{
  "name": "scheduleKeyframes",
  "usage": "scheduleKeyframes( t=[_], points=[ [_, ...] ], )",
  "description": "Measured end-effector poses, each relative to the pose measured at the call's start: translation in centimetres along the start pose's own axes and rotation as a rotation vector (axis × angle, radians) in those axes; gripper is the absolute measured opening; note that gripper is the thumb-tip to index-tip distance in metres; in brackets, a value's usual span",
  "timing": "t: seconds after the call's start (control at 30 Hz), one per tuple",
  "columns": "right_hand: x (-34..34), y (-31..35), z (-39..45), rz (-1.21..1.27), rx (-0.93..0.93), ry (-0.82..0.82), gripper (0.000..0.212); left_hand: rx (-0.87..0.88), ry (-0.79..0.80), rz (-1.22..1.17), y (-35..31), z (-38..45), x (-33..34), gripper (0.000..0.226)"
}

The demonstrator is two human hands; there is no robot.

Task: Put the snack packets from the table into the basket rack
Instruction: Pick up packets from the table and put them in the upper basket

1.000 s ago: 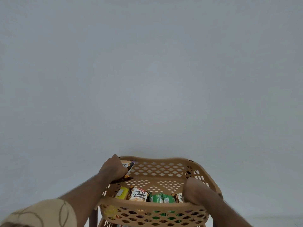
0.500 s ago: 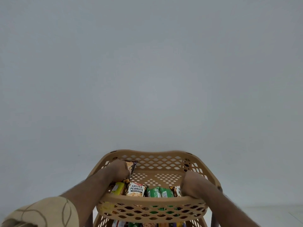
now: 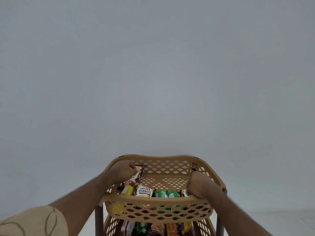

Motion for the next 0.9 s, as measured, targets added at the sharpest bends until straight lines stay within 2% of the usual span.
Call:
scheduleKeyframes(
  t=[0.2,0.33,0.4,0.47,0.6,0.73,0.9],
  points=[
    [-0.9,0.2,-1.5,0.13,0.005,-0.16,0.022,0.035,-0.116,-0.122,-0.1,-4.1,-2.6,0.01],
    [-1.4,0.5,-3.6,0.298,-0.048,-0.456,0.024,0.04,-0.255,-0.24,-0.8,-8.1,-2.8,0.022],
    [-1.7,0.5,-4.2,0.359,-0.074,-0.572,0.023,0.064,-0.308,-0.298,-1.2,-10.2,-2.1,0.02],
    [-1.8,0.7,-4.6,0.413,-0.116,-0.614,0.017,0.105,-0.418,-0.319,-1.5,-12.1,-1.3,0.017],
    [-1.1,0.2,-6.1,0.492,-0.231,-0.725,0.011,0.187,-0.602,-0.234,-2.3,-15.2,0.3,0.016],
    [0.6,-1.3,-9.2,0.498,-0.326,-0.833,0.009,0.306,-0.606,-0.182,-4.1,-17.9,3.1,0.018],
    [3.6,-5.0,-14.2,0.512,-0.361,-0.789,0.009,0.342,-0.414,-0.172,-6.4,-20.8,9.5,0.011]
  ],
)
Point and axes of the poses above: each hand's wrist, its own z-axis towards the middle knuckle, its own x-axis out of the palm, y = z × x, the point moved 1 cm from there along z, towards the middle knuckle, and after that the axes turned 4 degrees about x, right-handed, at the moved point
